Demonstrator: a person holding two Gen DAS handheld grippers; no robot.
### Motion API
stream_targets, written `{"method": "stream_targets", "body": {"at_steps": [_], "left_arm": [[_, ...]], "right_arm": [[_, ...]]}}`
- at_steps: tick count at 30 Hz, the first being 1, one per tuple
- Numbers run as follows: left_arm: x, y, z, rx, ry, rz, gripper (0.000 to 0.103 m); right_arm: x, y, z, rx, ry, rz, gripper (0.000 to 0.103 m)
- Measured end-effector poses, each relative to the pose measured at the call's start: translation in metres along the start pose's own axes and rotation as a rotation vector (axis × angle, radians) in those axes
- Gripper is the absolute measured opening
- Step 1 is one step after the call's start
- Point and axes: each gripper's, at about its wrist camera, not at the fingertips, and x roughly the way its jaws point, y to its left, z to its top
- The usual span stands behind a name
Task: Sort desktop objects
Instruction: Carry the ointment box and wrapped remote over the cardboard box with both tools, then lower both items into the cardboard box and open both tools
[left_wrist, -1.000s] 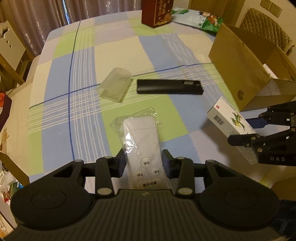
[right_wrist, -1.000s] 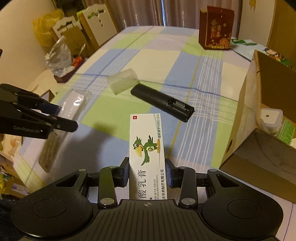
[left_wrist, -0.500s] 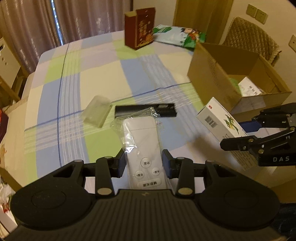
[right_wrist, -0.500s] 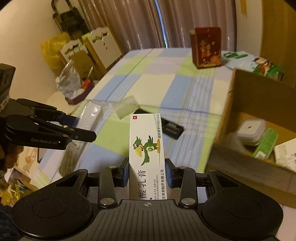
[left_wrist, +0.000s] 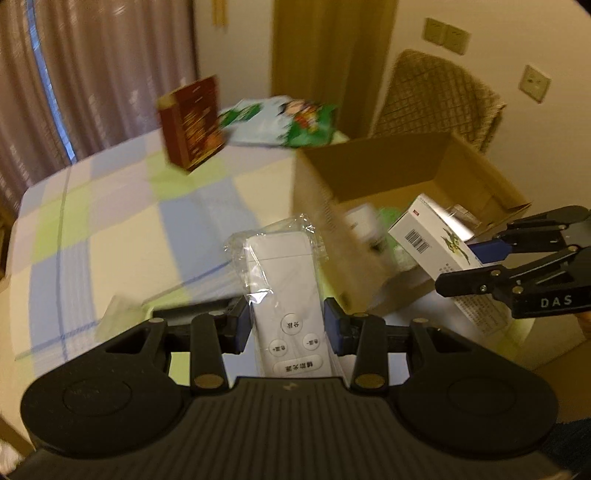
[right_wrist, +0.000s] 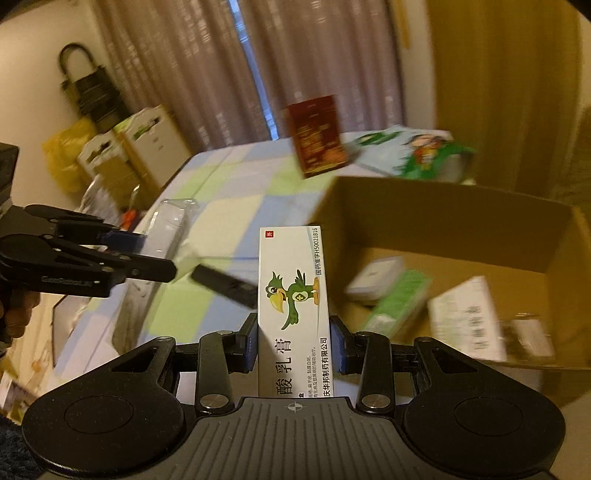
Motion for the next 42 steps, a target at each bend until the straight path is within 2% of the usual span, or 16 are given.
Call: {"method": "stream_targets", "body": {"at_steps": [9, 12, 17, 26, 36, 42], "left_arm": [[0.024, -0.061, 0.059, 0.101, -0.062, -0.081, 0.035], [0.033, -0.077, 0.079, 0.123, -0.081, -0.100, 0.035], [0.052, -0.102, 0.108, 0.159, -0.092, -0.129, 0.035], [0.114, -0.134, 0.146, 0.074, -0.033, -0.132, 0.035], [0.189, -0.143, 0.144, -0.058, 0.093, -0.101, 0.035], [0.226, -0.142, 0.142, -0.112, 0.157, -0.078, 0.035]], "right_arm": [[-0.044, -0.078, 0.015, 0.086, -0.064, -0.102, 0.037], [-0.052, -0.097, 0.022, 0.072, -0.068, -0.116, 0.037], [-0.051, -0.122, 0.039, -0.032, -0.029, -0.143, 0.037], [-0.011, -0.161, 0.071, -0.163, 0.070, -0.140, 0.037], [0.046, -0.189, 0.078, -0.422, 0.247, -0.063, 0.038], [0.081, -0.202, 0.080, -0.485, 0.329, -0.029, 0.037]]}}
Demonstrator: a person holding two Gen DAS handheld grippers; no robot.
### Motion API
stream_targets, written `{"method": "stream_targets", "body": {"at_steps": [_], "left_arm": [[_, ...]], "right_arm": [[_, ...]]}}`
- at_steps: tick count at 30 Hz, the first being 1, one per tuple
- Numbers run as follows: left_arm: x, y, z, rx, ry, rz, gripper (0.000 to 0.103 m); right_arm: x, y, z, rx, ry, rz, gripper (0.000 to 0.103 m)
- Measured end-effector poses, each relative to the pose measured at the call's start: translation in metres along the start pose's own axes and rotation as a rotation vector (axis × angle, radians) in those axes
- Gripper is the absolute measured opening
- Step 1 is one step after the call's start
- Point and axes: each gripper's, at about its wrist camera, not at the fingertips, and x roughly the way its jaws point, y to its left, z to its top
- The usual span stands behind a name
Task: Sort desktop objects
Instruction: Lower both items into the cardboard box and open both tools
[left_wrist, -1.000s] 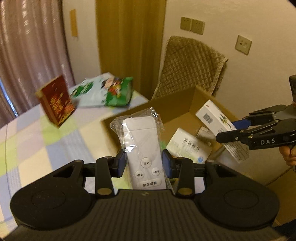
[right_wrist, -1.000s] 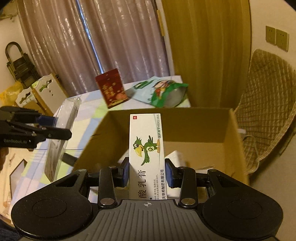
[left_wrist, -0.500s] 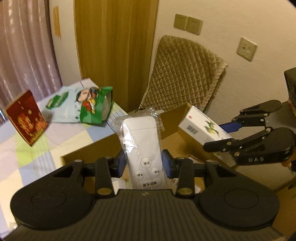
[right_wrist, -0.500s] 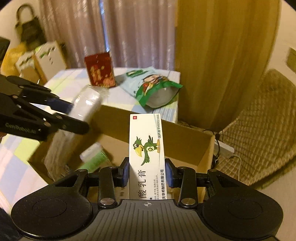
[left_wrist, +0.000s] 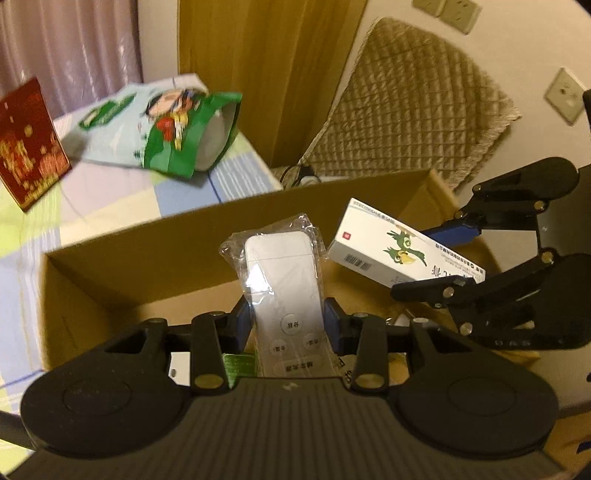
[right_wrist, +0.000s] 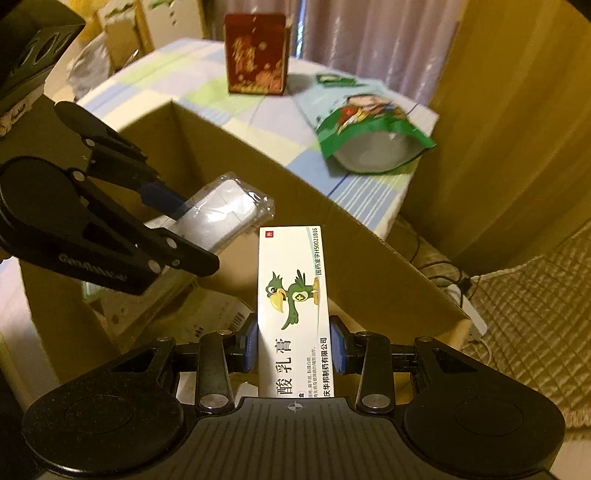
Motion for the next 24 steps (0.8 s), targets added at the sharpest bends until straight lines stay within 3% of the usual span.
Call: {"method": "stream_targets", "body": {"at_steps": [14, 22, 24], "left_arm": [[0.048, 0.013, 0.005, -0.016, 0.096, 0.073, 0.035], [0.069, 0.020, 0.003, -0.056, 0.152, 0.071, 0.035], [0.072, 0.023, 0.002, -0.075, 0.166, 0.070, 0.036]], "right_arm": [[0.058, -0.013, 0.015, -0.167, 0.175, 0.058, 0.038], [0.084, -0.014, 0.013, -0.212, 0.236, 0.055, 0.038], [0.086, -0.015, 0.012, -0.194, 0.244, 0.052, 0.052]]}}
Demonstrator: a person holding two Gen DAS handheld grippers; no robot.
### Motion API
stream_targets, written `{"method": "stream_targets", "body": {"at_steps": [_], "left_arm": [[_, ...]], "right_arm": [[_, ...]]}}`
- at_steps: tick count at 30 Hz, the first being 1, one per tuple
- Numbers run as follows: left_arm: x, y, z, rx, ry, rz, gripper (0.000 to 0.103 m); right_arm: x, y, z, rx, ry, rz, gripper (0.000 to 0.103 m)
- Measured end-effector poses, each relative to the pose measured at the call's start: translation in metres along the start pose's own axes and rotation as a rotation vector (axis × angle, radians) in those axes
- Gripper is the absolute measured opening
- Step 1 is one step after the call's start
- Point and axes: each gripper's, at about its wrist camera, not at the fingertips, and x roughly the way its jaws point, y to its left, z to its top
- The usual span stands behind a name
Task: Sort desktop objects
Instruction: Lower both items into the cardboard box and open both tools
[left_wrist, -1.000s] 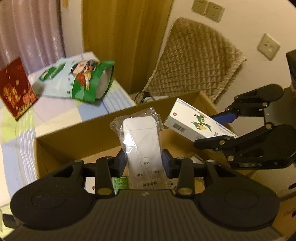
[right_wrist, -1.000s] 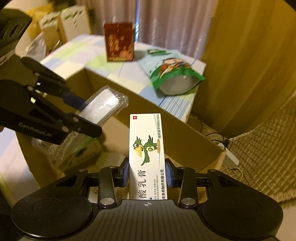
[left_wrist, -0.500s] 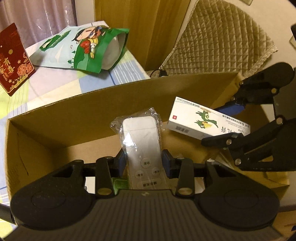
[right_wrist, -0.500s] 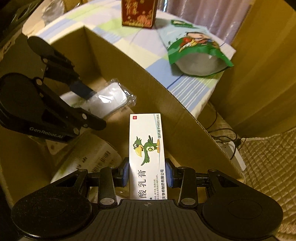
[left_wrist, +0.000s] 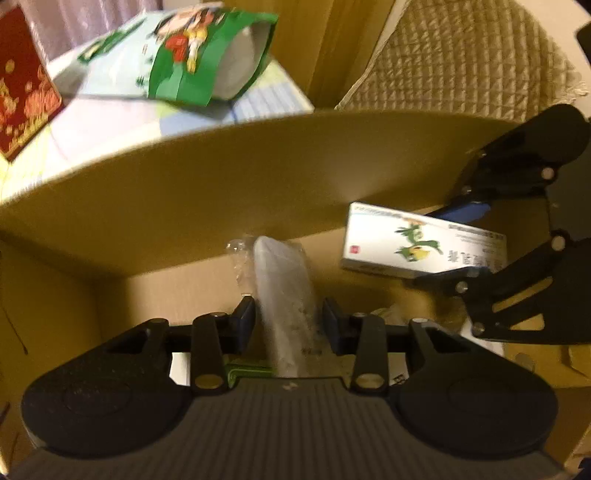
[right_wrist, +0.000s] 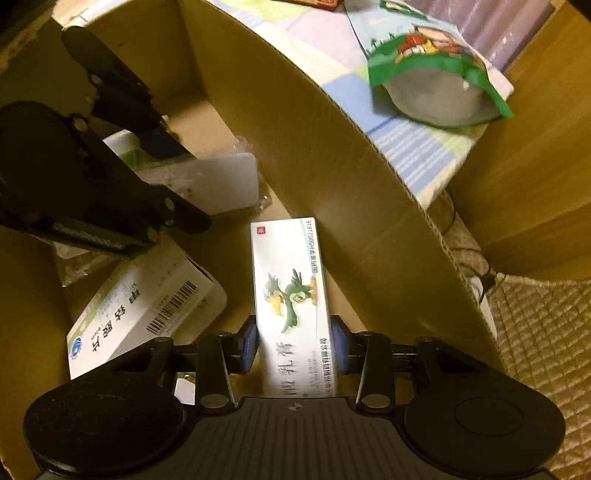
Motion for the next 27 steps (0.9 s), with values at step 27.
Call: {"method": "stream_targets", "body": {"at_steps": [27], "left_arm": [[-0.064, -0.002, -0.018, 0.046, -0.111, 0.047, 0.056]], "right_arm": [[-0.054, 0.028, -0.020, 0.194, -0.124, 0.002, 0.067]]}}
